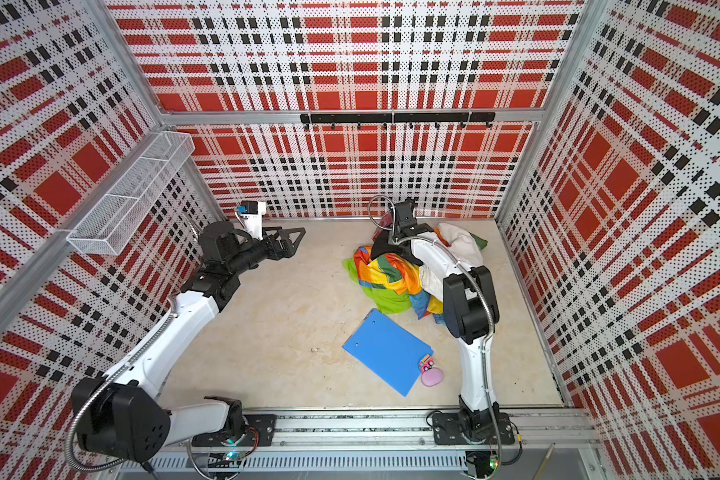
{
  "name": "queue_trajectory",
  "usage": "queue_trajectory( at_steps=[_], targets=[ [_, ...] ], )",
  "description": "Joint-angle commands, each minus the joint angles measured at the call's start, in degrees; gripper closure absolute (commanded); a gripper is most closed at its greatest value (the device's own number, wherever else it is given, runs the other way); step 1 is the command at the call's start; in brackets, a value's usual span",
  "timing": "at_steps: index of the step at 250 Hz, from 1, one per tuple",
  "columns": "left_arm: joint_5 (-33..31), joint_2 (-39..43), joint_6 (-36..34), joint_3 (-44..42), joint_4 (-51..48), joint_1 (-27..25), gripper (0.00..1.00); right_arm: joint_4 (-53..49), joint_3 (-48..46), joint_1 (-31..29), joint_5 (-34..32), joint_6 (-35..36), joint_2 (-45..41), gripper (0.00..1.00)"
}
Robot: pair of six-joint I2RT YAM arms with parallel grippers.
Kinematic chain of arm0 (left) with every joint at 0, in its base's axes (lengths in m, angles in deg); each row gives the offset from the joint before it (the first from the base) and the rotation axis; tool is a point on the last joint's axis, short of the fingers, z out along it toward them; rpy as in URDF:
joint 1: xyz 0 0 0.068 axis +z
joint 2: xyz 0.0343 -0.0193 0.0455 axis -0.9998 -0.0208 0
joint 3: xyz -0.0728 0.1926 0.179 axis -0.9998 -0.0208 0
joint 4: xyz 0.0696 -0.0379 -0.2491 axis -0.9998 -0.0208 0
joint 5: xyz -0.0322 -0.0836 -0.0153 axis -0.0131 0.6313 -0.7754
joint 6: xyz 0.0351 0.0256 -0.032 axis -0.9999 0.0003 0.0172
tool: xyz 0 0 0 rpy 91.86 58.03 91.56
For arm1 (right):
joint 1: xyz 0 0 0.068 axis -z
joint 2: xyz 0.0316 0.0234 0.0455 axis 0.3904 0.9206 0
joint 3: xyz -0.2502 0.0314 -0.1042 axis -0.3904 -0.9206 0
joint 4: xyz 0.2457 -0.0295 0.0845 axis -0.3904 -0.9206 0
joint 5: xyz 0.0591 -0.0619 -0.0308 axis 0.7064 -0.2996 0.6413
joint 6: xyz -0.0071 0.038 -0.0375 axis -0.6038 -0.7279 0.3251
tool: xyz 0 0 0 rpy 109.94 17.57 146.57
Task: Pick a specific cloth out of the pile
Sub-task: 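Lift the black shirt high out of the pile with the right gripper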
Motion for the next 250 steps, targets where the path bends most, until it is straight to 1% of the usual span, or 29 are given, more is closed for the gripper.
queue_trajectory(
  at_steps=[1, 78, 137, 193, 250],
  targets=[
    [0.81, 0.81, 0.08, -0.52, 2.21, 0.44, 0.01, 3.31, 2.33, 0.23, -0.93, 2.21, -6.31, 0.97],
    [1.09, 0.77, -0.08, -0.58, 2.35, 0.16, 0.01, 6.84, 1.35, 0.23, 0.32, 5.12, -15.11, 0.99],
    [1.18, 0.61, -0.27, -0.6, 2.3, -0.1, 0.01, 8.07, 4.07, 0.23, 2.47, 5.96, -20.69, 0.99],
    [1.09, 0.44, -0.35, -0.59, 2.31, -0.45, 0.01, 8.77, 8.15, 0.23, 3.82, 6.41, -23.71, 0.99],
    [1.18, 0.36, -0.52, -0.61, 2.3, -0.89, 0.01, 15.25, 8.7, 0.22, 4.61, 6.45, -27.01, 0.98]
  ],
)
